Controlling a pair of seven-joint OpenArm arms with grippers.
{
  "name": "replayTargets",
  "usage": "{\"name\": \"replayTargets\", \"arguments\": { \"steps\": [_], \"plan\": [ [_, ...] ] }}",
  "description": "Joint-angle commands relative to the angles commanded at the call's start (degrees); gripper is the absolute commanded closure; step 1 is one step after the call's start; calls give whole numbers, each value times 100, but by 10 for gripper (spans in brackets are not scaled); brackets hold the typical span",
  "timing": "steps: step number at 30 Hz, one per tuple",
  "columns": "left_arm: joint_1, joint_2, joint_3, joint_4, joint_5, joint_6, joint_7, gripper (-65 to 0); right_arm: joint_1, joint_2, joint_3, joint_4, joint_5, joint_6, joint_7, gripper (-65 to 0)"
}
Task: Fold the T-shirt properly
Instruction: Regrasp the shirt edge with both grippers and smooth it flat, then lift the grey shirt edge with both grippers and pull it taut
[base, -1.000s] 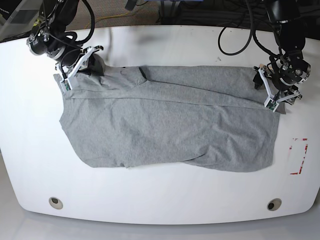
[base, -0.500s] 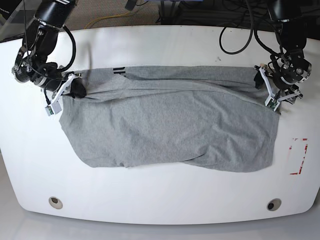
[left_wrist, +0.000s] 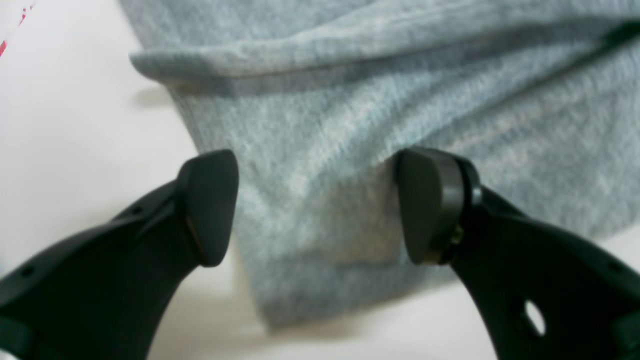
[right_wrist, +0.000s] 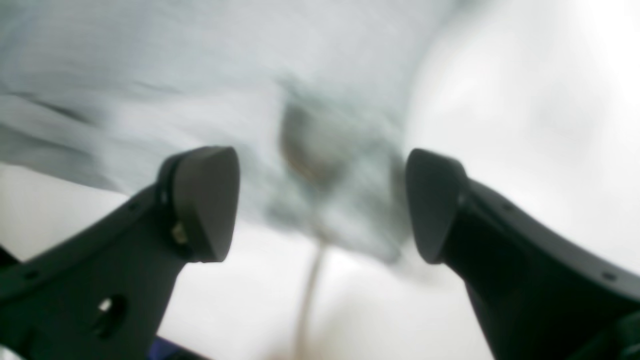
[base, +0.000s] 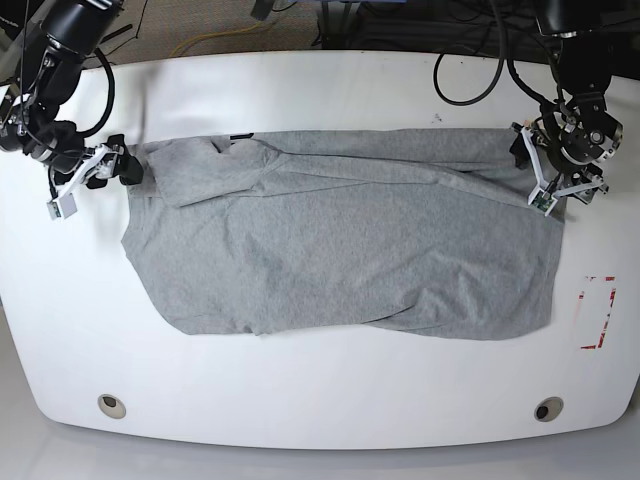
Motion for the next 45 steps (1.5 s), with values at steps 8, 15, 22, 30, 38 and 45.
{"name": "replayTargets", "arguments": {
  "steps": [8,15,22,30,38,45],
  "plan": [
    [-35,325,-835,484,-457,0,0,-467,-105,-70,-9,-9,-1160,0,448,-482],
    [105,343,-1380,70,-686,0,0,-467,-105,-352,-18,-26,-1960,0,659,-480],
    [88,352,-1705,-668,-695,0,-9,-467,-97,-677,-18,-26,-2400,0,659,-480],
    [79,343,-1697,-1196,-703,0,-26,-444,-105,-862,-273,-26,-2418,0,677,-192],
    [167,334,-1714,-1178,-668,0,0,-21,-229,-862,-492,18,-2382,0,642,0],
    [879,316,-1943,-747,-677,0,0,-22,-905,-818,-413,703,-2374,0,633,0]
  ]
}}
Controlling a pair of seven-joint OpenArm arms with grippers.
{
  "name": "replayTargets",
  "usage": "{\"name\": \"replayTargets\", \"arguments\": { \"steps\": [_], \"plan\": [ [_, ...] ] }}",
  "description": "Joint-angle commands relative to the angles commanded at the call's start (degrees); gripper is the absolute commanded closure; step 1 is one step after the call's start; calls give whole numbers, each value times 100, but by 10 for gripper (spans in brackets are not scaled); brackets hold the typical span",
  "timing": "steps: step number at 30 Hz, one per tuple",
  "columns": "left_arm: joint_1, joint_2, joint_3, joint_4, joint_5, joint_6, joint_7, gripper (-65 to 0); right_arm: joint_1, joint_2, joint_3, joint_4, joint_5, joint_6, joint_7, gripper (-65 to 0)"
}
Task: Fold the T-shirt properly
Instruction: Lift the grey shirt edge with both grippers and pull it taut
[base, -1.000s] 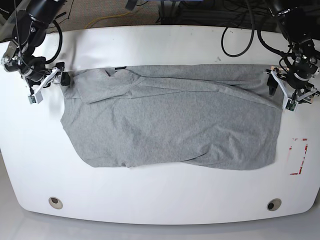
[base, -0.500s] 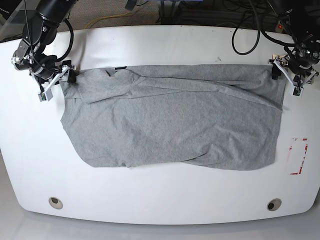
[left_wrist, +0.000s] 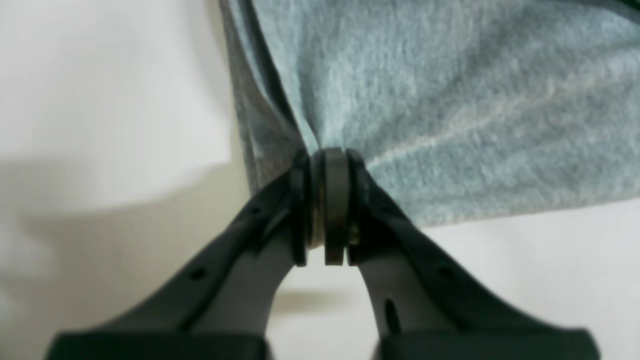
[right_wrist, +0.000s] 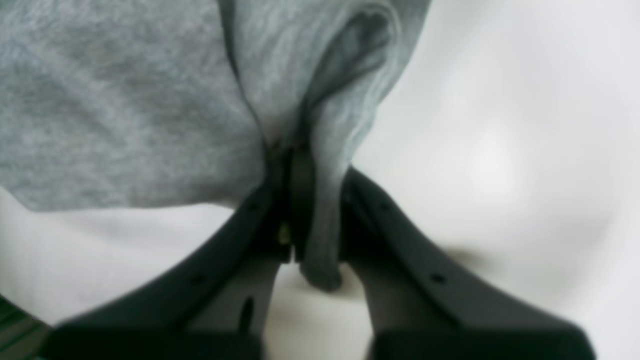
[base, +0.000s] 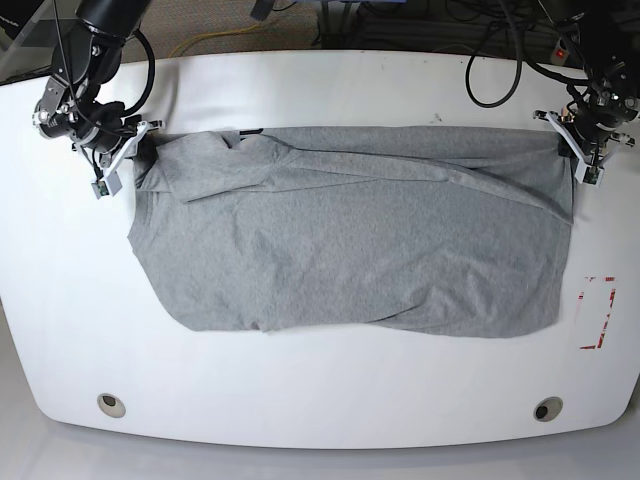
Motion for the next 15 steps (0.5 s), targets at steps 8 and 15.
{"name": "replayTargets", "arguments": {
  "steps": [8,15],
  "plan": [
    [721,0,-123,255,-26,0,0,-67,-853,-246,431,853,0,0,-237,0],
    [870,18,-88,264,-35,0,0,-326,-976,-334,633,985,0,0,-237,-276]
  ]
}}
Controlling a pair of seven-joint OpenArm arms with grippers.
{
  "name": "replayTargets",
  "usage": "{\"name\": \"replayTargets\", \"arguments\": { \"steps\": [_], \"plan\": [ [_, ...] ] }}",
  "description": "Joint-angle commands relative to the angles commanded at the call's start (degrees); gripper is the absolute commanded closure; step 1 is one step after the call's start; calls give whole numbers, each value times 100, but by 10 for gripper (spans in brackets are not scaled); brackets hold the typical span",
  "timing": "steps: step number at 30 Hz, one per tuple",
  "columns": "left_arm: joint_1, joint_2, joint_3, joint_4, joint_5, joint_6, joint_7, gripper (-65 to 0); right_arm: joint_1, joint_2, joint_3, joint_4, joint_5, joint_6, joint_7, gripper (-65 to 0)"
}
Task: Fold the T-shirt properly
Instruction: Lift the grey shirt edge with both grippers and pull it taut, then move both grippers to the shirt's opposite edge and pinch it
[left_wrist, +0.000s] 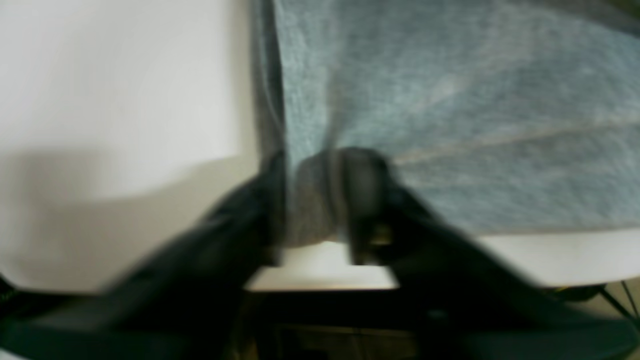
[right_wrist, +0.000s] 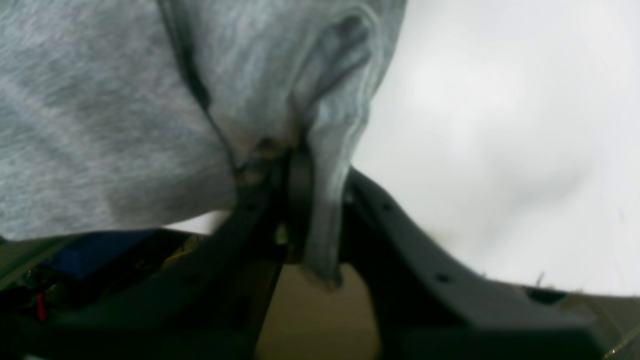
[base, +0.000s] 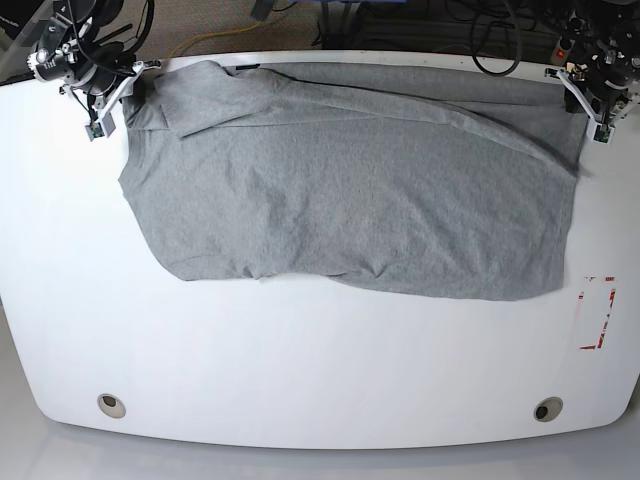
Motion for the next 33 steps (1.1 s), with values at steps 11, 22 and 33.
{"name": "replayTargets", "arguments": {
  "steps": [11,22,33],
  "plan": [
    [-369,-9,18,993,-9,0,0,-379,721,193,246,273,440,0,-9,-474],
    [-1354,26,246,1231,35,0,0,-379,2787,343,-765,-1231,-290,0,18,-474],
    [-2444,299,413,633,782,0,0,-379,4510,492,-1626,-3719,-1266,0,1389,-474]
  ]
}}
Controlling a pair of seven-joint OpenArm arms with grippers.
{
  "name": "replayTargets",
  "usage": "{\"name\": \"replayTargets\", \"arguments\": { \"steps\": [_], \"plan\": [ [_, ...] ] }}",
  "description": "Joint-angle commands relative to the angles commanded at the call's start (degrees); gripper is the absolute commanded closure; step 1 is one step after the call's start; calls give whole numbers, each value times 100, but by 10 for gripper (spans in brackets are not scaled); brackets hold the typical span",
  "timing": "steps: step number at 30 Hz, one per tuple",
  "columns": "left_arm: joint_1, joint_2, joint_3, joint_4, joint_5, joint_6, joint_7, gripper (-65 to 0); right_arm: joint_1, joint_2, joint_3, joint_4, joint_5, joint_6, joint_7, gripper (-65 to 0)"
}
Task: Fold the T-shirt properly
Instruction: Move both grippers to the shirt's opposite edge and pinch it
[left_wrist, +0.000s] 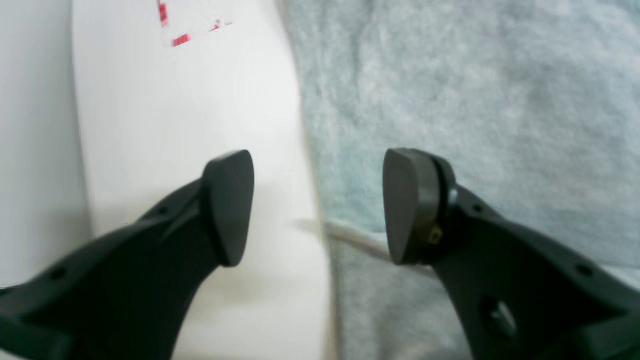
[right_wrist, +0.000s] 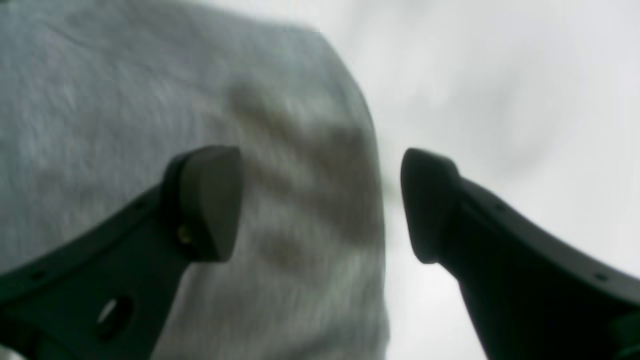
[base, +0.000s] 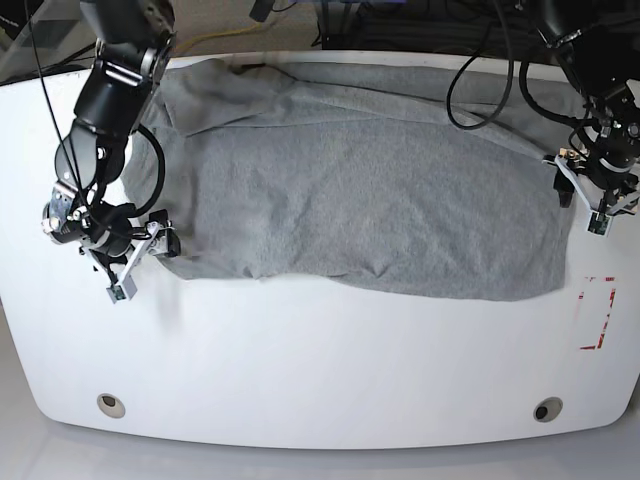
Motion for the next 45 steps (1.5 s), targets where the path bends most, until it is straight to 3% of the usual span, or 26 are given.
{"name": "replayTargets", "arguments": {
  "steps": [3,8,20,23,27,33,41,43,45],
  "plan": [
    [-193,62,-9,-132,299,0,0,-379,387,141,-211,-818,-79,0,598,-474],
    [-281,79,0,-193,343,0,0,-379,747,290,-607,-1705,-18,0,1125,-474],
    [-809,88,18,-747,360,0,0,-404,695,-44,-659,-1934,-70,0,1213,-463],
    [-1046,79,9,-958,360,0,0,-492,642,-79,-668,-1934,-70,0,1371,-384],
    [-1345,44,26,-1310,343,0,0,-565,580,-149,-668,-1943,-79,0,1442,-212],
    [-1969,35,26,-2013,325,760,-26,-628,545,-149,-668,-1925,-79,0,1442,-54],
    [-2831,35,26,-3288,352,875,-237,-628,527,-167,-668,-1916,-79,0,1442,-48],
    [-2901,35,26,-3508,360,998,-492,-628,527,-176,-668,-1908,-79,0,1442,-48],
    [-2945,-26,35,-3824,360,1297,-791,-631,527,-176,-668,-1908,-79,0,1442,-48]
  ]
}}
